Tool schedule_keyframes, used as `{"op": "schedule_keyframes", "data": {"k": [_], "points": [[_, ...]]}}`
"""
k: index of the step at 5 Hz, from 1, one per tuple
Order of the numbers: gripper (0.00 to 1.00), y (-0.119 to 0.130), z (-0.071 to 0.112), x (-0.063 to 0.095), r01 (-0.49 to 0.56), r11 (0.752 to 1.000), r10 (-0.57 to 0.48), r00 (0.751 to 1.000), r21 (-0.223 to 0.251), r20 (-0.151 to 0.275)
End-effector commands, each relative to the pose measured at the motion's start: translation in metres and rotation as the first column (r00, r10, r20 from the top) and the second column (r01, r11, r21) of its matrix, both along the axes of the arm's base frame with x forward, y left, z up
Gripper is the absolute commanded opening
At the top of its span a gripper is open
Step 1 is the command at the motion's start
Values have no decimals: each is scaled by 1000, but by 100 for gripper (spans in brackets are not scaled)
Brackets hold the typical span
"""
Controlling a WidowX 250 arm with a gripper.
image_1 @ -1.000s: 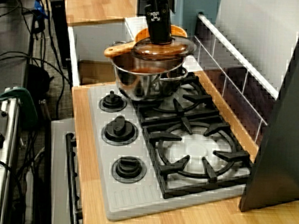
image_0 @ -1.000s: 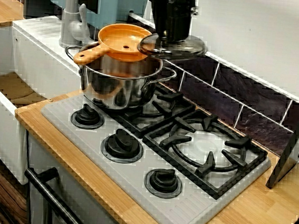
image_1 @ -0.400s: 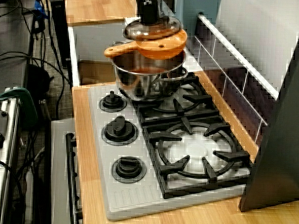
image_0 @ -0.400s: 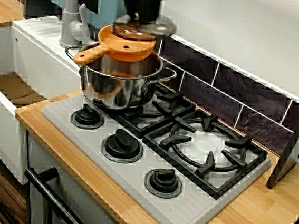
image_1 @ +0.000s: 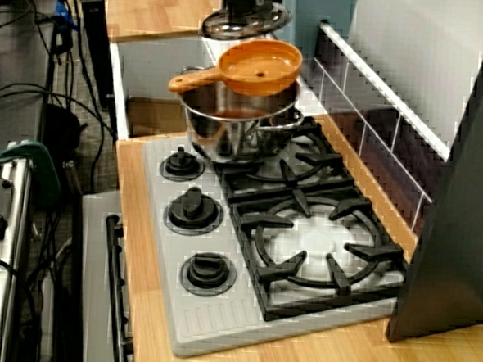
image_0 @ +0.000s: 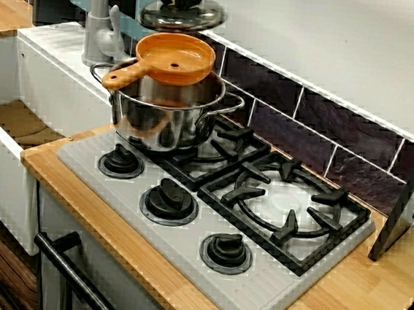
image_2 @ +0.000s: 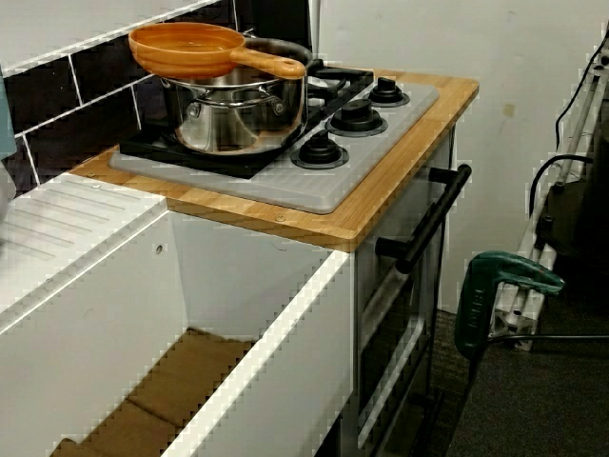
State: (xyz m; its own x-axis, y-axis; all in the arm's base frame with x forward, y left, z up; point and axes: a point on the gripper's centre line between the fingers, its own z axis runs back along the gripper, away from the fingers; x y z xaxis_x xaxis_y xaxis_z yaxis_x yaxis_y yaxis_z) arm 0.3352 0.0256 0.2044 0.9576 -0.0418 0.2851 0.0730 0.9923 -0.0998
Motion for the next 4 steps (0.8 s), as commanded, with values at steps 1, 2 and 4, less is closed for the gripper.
{"op": "schedule_keyframes", "data": {"k": [1,2,4], "points": [[0,13,3,5,-38,999,37,998,21,55],[0,16,3,10,-40,999,38,997,31,61],[0,16,-7,11,-41,997,37,997,63,63]]}}
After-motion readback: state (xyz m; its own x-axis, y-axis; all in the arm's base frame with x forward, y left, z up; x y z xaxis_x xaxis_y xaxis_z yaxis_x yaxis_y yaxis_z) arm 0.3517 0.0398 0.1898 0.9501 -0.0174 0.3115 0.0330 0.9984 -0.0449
